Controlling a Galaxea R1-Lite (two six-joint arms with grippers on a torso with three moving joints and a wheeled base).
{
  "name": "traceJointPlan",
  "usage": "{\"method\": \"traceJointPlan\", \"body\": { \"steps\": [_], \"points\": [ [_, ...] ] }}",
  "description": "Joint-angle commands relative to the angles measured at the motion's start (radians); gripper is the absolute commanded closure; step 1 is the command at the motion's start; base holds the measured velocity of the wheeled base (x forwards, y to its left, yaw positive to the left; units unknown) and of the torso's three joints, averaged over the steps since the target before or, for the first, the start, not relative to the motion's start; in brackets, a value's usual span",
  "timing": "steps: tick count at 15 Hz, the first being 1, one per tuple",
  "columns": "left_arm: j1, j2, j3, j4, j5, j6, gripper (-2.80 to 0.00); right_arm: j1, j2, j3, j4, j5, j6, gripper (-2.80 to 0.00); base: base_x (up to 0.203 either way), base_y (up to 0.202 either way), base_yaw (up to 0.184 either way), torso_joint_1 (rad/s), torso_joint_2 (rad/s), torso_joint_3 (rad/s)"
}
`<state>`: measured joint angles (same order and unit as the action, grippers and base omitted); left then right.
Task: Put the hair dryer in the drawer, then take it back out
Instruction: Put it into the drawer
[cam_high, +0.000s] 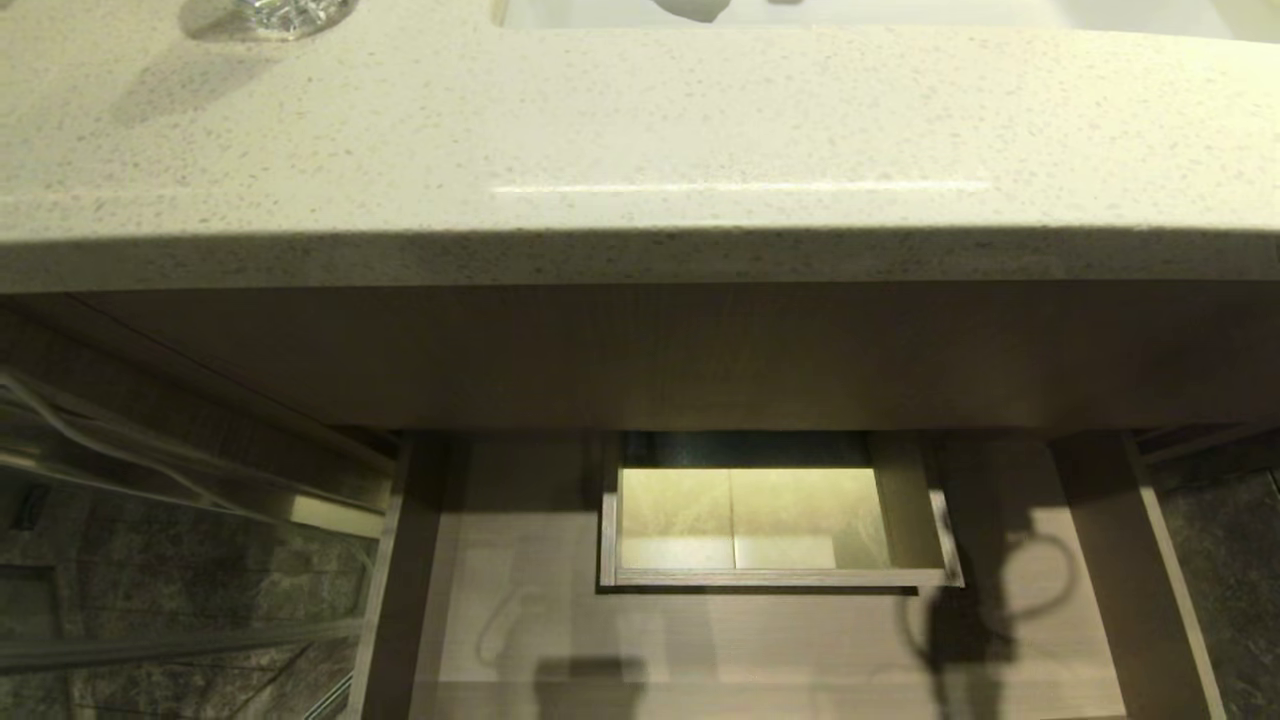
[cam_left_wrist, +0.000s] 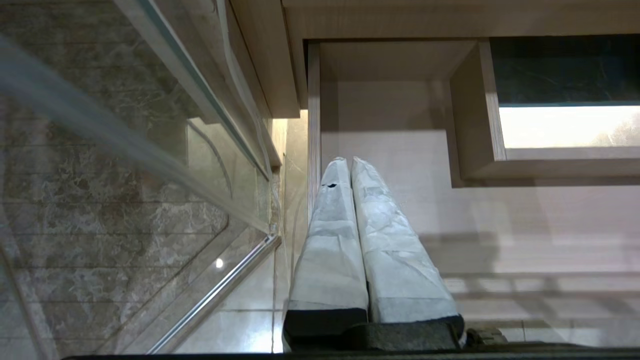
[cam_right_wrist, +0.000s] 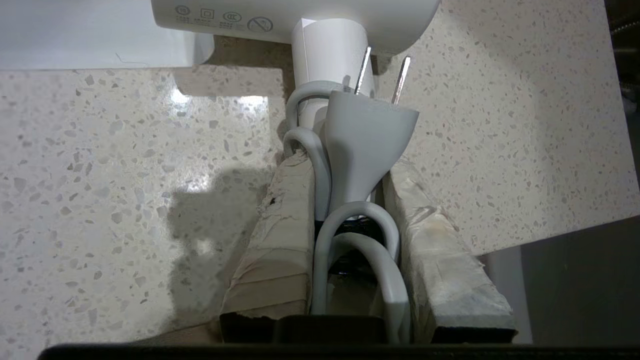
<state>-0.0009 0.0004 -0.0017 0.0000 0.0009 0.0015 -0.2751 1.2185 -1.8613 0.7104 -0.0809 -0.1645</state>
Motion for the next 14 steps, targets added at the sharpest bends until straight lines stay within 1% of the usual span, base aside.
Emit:
{"method": "traceJointPlan", "body": {
  "steps": [1, 5, 9, 10, 11, 12, 14],
  "points": [
    [-0.001, 0.0, 0.0, 0.0, 0.001, 0.0, 0.0, 0.001, -0.001, 0.001, 0.006, 0.0, -0.001, 0.0, 0.0, 0.0, 0.0, -0.335, 0.14, -0.195],
    [0.001, 0.0, 0.0, 0.0, 0.001, 0.0, 0.0, 0.001, -0.004, 0.001, -0.003, 0.0, -0.013, 0.0, 0.0, 0.0, 0.0, -0.407, 0.13, -0.256],
    [0.001, 0.0, 0.002, 0.0, 0.001, 0.0, 0.0, 0.001, -0.016, 0.012, -0.021, 0.004, -0.02, 0.0, 0.0, 0.0, 0.0, -0.414, 0.1, -0.317],
    [0.0, 0.0, 0.0, 0.0, 0.001, 0.0, 0.0, 0.001, -0.02, 0.01, -0.032, 0.014, -0.035, 0.0, 0.0, 0.0, 0.0, -0.391, 0.07, -0.339],
    [-0.001, 0.0, 0.0, 0.0, 0.001, 0.0, 0.0, 0.001, -0.01, 0.008, -0.028, -0.004, -0.06, 0.0, 0.0, 0.0, 0.0, -0.397, 0.03, -0.347],
    [0.001, 0.0, 0.0, 0.0, 0.001, 0.0, 0.0, 0.001, -0.02, 0.021, -0.026, -0.013, -0.061, 0.0, 0.0, 0.0, 0.0, -0.331, 0.04, -0.289],
    [0.001, 0.0, 0.0, 0.0, 0.001, 0.0, 0.0, 0.001, -0.046, 0.045, -0.035, -0.007, -0.067, 0.0, 0.0, 0.0, 0.0, -0.147, 0.02, -0.134]
  ]
}}
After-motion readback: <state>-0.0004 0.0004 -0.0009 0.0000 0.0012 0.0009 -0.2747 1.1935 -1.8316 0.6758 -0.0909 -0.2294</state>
